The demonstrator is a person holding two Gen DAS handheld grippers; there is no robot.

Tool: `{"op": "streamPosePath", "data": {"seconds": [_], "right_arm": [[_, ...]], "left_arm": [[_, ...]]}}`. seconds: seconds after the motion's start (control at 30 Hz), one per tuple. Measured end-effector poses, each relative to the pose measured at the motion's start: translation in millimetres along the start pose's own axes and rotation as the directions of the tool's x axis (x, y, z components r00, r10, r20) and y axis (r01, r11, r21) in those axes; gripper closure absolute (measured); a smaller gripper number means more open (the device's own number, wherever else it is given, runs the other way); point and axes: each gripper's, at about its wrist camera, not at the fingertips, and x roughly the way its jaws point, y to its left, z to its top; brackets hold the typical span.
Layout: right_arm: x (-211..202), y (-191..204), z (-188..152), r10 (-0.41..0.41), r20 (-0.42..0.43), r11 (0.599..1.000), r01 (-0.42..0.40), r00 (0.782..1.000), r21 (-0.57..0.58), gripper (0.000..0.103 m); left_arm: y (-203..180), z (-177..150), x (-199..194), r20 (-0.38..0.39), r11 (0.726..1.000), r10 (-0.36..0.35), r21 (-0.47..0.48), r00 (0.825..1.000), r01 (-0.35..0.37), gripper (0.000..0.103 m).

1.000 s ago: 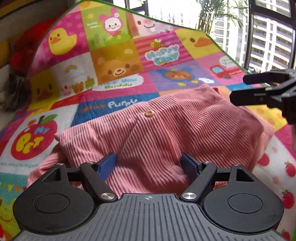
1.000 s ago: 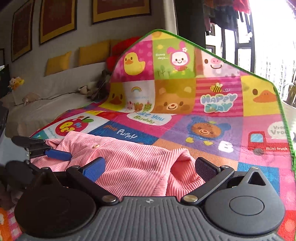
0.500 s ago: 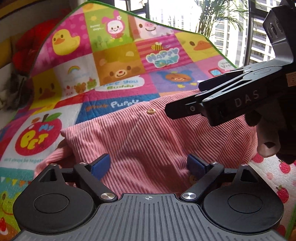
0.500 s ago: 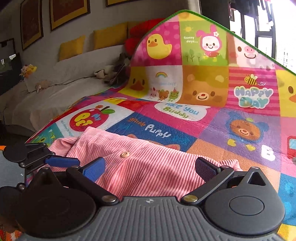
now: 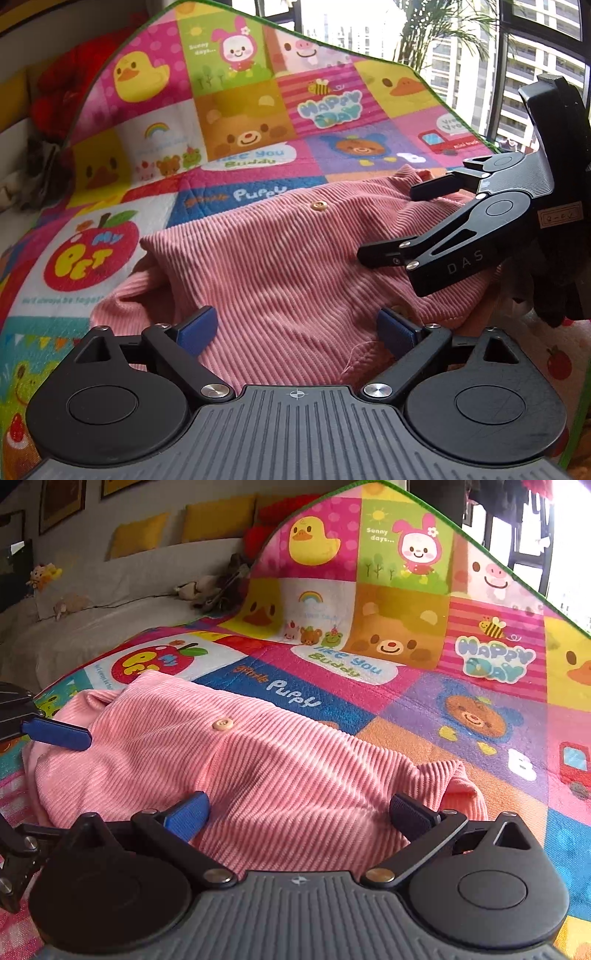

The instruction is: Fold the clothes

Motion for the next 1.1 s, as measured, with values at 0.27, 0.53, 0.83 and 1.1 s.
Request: {"op": "streamPosePath", "data": {"seconds": [0.27, 0.53, 0.83, 1.1], "right_arm": [[1, -7, -1, 0.048, -0.044, 0.998, -0.046, 0.998, 0.039, 0.0], [-20, -23, -17, -0.07, -0.012, 0.997, 0.07, 0.997, -0.012, 0.0], [-50, -53, -20, -0.216, 0.035, 0.976, 0.215, 0.976, 0.046, 0.0], [-37, -64, -39, -0.283, -0.015, 0.958, 0.283, 0.959, 0.046, 0.0]], "left_arm": [[1, 0, 2, -0.008, 1.0, 0.001, -0.014, 1.0, -0.002, 0.006], [25, 5, -15, 0.036, 0.996, 0.008, -0.094, 0.999, -0.004, 0.005], [84, 3, -20, 0.03, 0.955, 0.165, -0.256, 0.986, -0.152, 0.005], [104, -25, -27, -0.009, 0.923, 0.208, -0.328, 0.978, -0.199, 0.005]]}}
